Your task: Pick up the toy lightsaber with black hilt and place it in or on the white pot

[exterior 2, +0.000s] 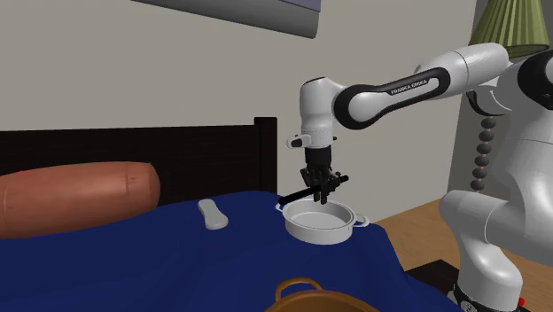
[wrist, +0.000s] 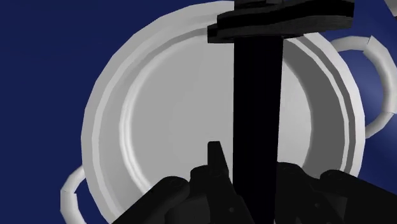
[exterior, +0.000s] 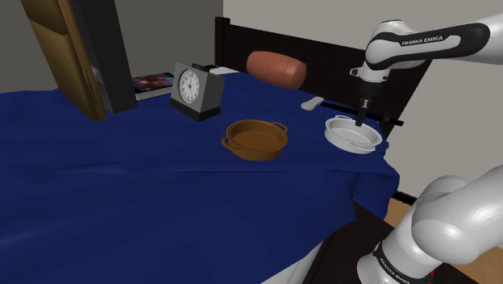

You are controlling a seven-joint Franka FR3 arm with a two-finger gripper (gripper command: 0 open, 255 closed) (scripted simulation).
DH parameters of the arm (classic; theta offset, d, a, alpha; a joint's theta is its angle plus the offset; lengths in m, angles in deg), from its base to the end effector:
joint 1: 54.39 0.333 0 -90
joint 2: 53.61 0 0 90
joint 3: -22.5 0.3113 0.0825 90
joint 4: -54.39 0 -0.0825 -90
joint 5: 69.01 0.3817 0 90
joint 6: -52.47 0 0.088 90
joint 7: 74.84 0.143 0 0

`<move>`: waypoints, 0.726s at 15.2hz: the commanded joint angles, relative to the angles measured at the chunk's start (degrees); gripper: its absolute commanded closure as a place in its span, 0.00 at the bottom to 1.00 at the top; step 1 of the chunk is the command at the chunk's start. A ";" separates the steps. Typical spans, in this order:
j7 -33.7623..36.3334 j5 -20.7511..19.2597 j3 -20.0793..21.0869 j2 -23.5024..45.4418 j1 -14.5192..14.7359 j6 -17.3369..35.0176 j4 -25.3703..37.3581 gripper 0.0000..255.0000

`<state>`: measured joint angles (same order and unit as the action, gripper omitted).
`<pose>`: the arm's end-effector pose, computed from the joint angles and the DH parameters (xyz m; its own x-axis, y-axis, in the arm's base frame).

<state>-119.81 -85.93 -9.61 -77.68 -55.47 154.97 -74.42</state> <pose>0.3371 -0.2755 0.4566 0.9390 0.3264 -0.1080 0.3263 -0.9451 -0.0193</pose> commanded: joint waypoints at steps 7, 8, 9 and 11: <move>0.09 -0.19 -0.48 0.33 -0.13 3.39 -2.65 0.00; 0.28 0.75 -0.25 0.16 0.18 2.51 -1.18 0.00; 0.48 1.67 -0.05 0.02 0.48 1.64 0.32 0.00; 0.89 3.47 0.29 -0.12 1.04 -0.06 3.42 0.00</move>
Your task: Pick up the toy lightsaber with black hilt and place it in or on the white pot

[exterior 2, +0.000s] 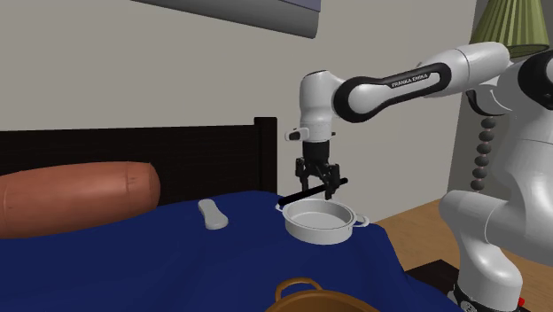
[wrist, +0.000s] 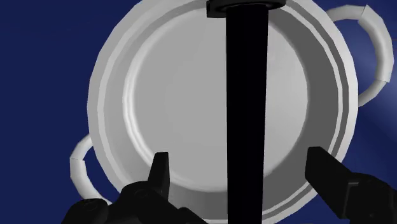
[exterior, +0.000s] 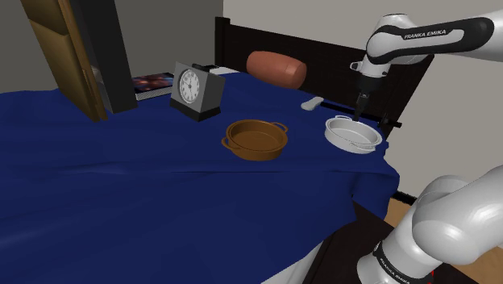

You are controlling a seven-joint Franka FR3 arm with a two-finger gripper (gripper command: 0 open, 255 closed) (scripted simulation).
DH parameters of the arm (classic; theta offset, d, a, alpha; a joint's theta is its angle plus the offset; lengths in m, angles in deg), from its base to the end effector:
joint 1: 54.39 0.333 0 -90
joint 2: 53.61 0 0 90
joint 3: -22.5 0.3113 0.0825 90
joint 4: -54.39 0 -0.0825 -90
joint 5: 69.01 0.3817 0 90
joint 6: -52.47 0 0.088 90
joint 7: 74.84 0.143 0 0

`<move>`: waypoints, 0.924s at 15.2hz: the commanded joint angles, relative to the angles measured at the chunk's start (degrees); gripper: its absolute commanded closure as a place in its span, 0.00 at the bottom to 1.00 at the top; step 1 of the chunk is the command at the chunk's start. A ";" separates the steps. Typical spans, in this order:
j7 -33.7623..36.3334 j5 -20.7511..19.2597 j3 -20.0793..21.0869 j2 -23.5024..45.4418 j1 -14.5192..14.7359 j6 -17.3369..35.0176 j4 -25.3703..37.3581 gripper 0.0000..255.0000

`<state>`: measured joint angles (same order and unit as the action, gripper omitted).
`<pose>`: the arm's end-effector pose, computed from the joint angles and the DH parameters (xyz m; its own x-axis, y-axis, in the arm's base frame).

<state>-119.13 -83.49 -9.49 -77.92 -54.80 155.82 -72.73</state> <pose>0.3475 -0.2723 0.4726 0.9489 0.3122 -0.0463 0.3119 -0.9500 -0.0128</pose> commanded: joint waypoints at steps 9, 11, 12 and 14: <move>0.65 1.94 -0.51 0.44 0.56 3.20 -0.84 0.00; 0.65 1.91 -0.59 0.49 0.54 3.65 -1.24 0.00; 0.65 1.91 -0.59 0.49 0.54 3.65 -1.24 0.00; 0.65 1.91 -0.59 0.50 0.54 3.65 -1.24 0.00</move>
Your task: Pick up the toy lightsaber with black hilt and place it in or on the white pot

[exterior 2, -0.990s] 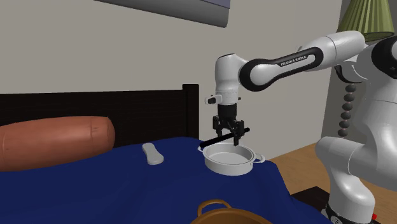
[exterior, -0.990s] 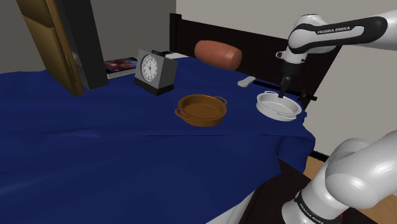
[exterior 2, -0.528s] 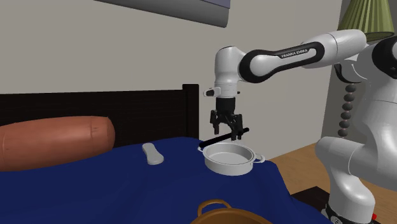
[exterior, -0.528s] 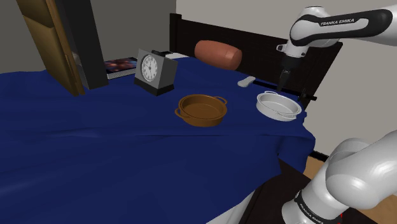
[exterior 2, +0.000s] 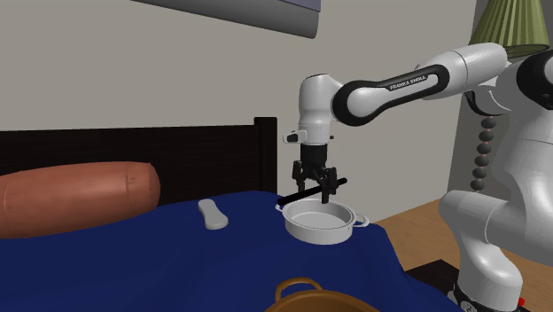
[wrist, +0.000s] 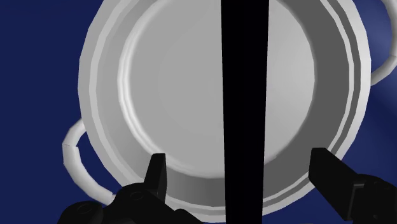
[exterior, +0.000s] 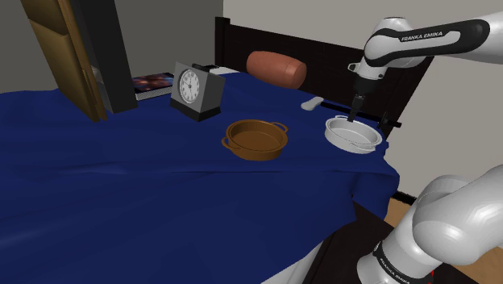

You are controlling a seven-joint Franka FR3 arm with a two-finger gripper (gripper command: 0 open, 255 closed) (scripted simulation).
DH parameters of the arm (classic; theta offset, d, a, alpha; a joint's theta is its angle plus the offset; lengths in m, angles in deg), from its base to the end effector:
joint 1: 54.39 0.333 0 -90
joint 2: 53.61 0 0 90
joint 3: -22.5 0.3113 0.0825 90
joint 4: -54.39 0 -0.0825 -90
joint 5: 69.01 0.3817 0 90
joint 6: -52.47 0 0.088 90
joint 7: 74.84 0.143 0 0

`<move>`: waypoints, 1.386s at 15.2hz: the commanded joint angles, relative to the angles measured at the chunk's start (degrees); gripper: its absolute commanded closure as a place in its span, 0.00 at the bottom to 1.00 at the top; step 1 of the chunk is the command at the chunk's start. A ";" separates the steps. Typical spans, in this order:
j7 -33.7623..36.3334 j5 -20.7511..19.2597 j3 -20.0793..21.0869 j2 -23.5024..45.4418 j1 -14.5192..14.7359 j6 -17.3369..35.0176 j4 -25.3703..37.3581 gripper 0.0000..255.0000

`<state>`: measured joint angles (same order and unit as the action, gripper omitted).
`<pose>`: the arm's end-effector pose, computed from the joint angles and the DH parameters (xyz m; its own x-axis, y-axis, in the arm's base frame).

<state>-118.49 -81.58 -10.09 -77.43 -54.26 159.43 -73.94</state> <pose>0.3564 -0.2698 0.4640 0.9547 0.2974 0.0004 0.2974 -0.9547 -0.0137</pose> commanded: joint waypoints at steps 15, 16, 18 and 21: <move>0.02 0.10 0.30 -0.22 0.05 -1.53 1.32 1.00; 0.02 0.16 0.43 -0.28 0.09 -2.30 2.03 1.00; 0.01 0.29 0.70 -0.40 0.16 -3.84 3.46 1.00; -0.08 -0.50 0.43 -1.56 -0.45 -2.28 0.83 1.00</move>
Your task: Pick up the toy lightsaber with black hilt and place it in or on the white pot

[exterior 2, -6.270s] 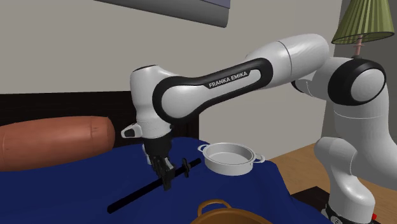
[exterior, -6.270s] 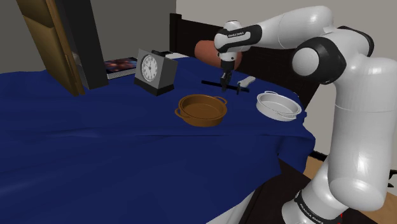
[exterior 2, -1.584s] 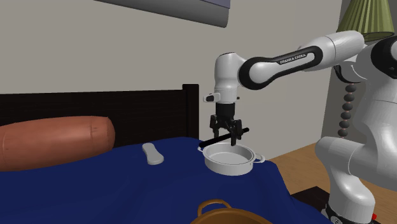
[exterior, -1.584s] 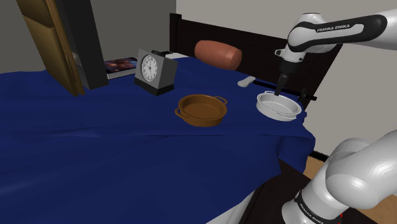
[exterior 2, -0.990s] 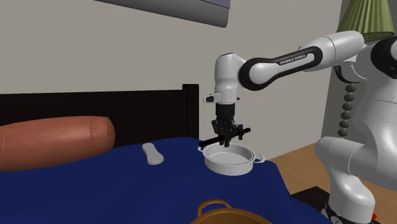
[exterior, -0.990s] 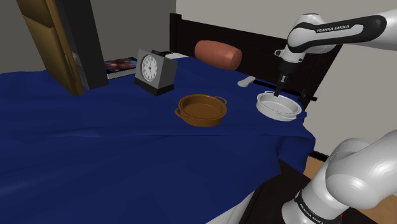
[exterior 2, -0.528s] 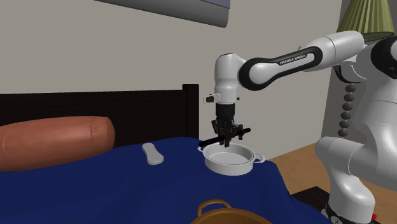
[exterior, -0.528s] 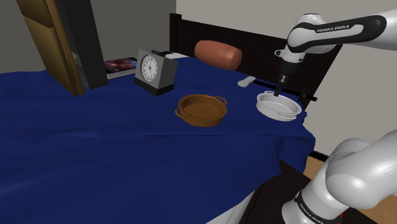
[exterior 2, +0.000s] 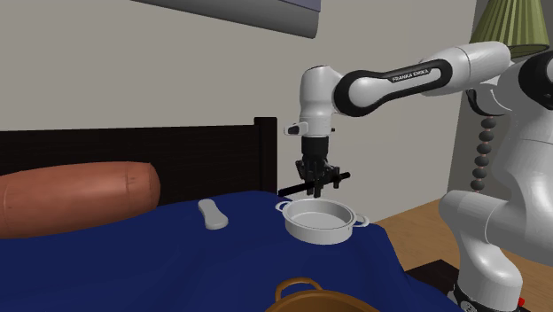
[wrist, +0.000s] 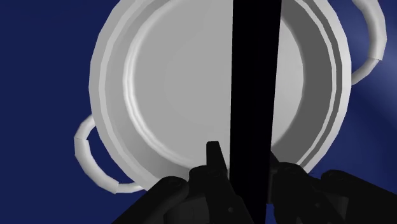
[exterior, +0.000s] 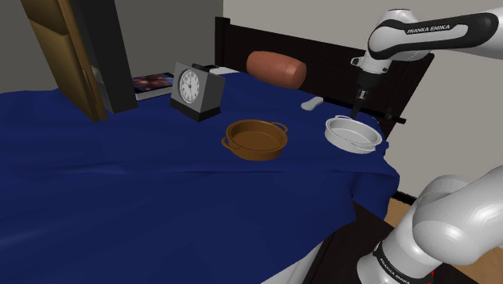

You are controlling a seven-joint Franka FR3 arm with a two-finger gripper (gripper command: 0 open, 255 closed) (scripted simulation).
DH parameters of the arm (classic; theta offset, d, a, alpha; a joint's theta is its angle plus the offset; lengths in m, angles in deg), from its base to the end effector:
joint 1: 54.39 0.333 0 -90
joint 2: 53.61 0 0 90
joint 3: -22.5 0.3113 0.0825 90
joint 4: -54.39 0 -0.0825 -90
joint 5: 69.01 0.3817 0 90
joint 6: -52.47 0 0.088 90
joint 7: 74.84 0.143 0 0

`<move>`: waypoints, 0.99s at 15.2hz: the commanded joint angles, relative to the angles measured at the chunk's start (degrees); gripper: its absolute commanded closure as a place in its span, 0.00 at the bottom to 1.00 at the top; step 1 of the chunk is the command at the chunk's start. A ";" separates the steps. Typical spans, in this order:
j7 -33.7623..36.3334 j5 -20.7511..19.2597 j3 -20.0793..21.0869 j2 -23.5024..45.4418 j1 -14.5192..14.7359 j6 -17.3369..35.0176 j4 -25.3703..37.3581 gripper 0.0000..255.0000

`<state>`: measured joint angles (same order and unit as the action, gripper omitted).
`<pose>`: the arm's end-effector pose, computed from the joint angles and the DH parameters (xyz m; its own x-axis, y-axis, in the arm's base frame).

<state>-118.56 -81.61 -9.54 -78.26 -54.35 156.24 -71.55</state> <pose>0.3531 -0.2705 0.4847 0.9548 0.2974 0.0002 0.2974 -0.9547 -0.0139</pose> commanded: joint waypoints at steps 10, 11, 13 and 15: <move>-0.20 -0.90 -1.66 0.75 -0.65 8.66 -7.89 1.00; -0.20 -0.90 -1.65 0.74 -0.66 8.66 -7.90 1.00; -0.21 -0.89 -1.64 0.76 -0.67 8.66 -7.89 1.00; -0.22 -0.88 -1.62 0.76 -0.69 8.67 -7.89 1.00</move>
<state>-118.78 -82.40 -11.03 -77.82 -54.98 165.13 -78.72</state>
